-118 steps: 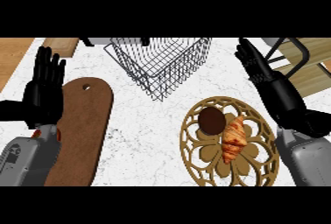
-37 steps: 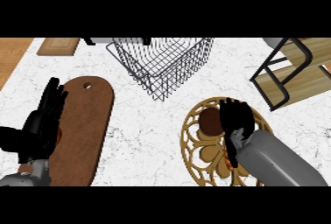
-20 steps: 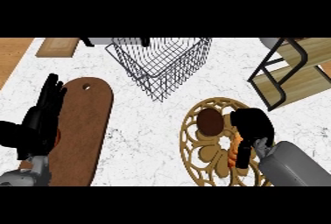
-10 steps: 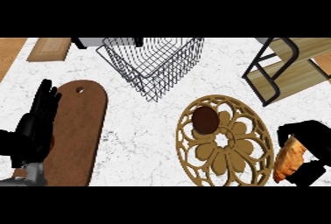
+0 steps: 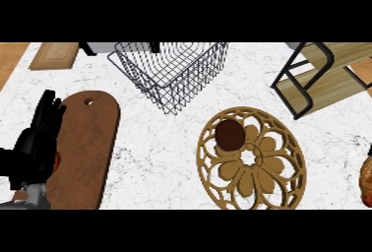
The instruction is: Pick the croissant from the placemat and place it in the tiered shelf
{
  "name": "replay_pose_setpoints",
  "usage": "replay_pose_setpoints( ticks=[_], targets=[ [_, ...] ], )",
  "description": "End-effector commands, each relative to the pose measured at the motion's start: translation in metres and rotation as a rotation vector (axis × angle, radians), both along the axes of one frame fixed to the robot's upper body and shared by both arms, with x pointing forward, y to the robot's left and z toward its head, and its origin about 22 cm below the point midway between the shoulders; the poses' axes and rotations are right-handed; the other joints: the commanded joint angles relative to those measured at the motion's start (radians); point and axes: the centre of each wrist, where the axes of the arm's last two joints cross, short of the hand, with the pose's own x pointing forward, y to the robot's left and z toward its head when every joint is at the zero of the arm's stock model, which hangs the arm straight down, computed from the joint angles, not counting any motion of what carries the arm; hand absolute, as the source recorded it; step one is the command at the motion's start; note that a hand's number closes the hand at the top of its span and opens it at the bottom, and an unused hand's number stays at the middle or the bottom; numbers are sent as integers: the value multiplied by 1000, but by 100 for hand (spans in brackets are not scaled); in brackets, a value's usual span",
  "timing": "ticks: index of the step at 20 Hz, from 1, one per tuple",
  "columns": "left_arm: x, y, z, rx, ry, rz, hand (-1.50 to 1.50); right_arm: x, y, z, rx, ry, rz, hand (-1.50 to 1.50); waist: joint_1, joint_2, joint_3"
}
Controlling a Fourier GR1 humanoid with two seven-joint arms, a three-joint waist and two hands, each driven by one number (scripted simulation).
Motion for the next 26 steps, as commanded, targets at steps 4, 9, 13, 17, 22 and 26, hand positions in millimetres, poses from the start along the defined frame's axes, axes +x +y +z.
replay_pose_setpoints(
  ticks=[4,9,13,17,22,26],
  targets=[
    [2,1,-4,4,14,-5,0,-18,-51,84,146,-173,-184,150,10,3,-1],
    [19,-21,-2,-4,6,-38,0,-21,-53,116,103,-209,-298,150,38,10,0],
    [15,-8,0,20,0,-41,0,-15,-91,132,136,-223,-332,150,54,12,1],
    [24,-23,4,-8,-5,-74,0,18,-95,107,152,-251,-389,150,77,17,1],
    [2,-17,-11,1,-11,-72,0,45,-85,102,184,-261,-401,150,80,16,1],
    [15,-20,2,0,-7,-88,0,74,-80,80,212,-285,-412,150,83,18,2]
  ],
)
